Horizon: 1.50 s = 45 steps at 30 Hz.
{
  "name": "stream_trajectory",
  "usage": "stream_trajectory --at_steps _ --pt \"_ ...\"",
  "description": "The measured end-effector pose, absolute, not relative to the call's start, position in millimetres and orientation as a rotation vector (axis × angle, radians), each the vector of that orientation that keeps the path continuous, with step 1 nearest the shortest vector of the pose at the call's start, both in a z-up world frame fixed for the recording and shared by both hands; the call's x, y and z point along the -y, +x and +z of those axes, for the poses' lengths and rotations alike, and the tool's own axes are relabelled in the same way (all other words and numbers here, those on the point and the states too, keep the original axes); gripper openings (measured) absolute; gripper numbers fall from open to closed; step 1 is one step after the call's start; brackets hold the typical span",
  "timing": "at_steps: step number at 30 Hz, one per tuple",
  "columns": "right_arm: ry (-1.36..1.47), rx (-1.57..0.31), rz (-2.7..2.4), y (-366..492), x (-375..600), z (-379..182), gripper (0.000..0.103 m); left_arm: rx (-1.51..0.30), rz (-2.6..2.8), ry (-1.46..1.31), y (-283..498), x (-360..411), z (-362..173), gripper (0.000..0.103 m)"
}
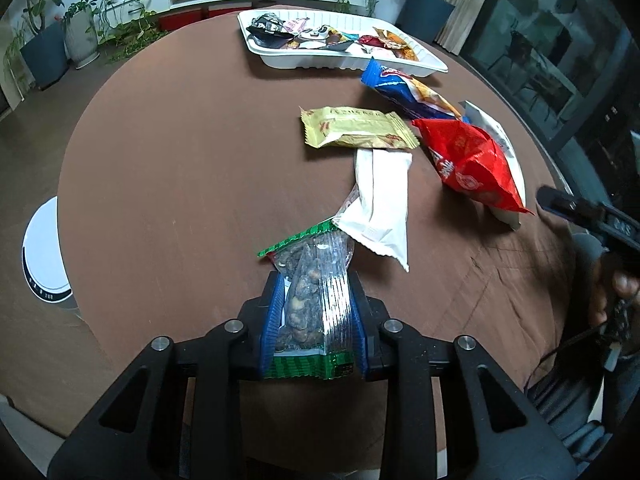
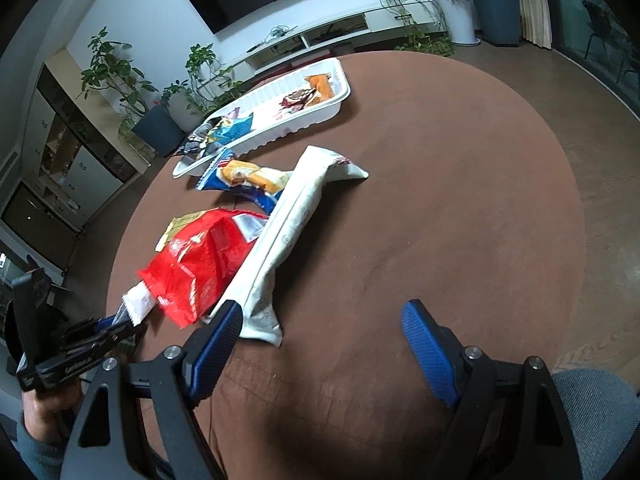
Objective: Organize snacks
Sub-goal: 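Grasp the clear green-edged nut bag with the left gripper while the right grasps the long white package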
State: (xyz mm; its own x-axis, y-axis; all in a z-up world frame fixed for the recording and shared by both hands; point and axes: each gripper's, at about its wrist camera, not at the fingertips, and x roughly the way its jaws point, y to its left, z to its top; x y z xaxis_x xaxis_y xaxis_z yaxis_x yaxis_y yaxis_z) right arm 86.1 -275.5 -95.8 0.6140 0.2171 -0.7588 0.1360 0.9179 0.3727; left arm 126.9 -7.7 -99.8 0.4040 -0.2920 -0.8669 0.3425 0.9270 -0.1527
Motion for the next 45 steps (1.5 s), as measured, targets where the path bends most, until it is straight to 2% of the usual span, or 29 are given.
stream_trajectory --at_steps 14,19,23,28,30,33,40,45 --pt "0.315 -0.953 0.048 138.0 247.6 -81.8 0.074 -1.074 -0.418 0.033 110.1 6.8 -98.9 0.028" --pt "0.313 -1.033 0.056 154.5 249.3 -99.4 0.071 -1.07 -0.421 0.03 110.2 6.3 -98.9 0.028" --pt "0.301 -1.037 0.045 158.5 251.2 -100.6 0.061 -1.068 -0.425 0.027 109.9 4.7 -99.1 0.028" --pt "0.279 -1.038 0.024 163.0 254.7 -100.7 0.039 -1.065 -0.427 0.025 110.1 4.0 -98.9 0.028" --pt "0.281 -1.039 0.027 162.6 256.9 -101.0 0.035 -1.063 -0.428 0.023 109.7 3.9 -98.7 0.028" --pt "0.289 -1.035 0.042 157.9 257.8 -102.2 0.023 -1.061 -0.43 0.023 108.9 3.0 -98.4 0.028" --pt "0.33 -1.016 0.059 140.1 264.9 -104.3 0.016 -1.056 -0.434 0.01 107.7 -0.4 -97.2 0.028" --pt "0.377 -0.987 0.066 124.9 273.5 -101.4 0.014 -1.05 -0.432 -0.008 107.7 -3.9 -97.5 0.028"
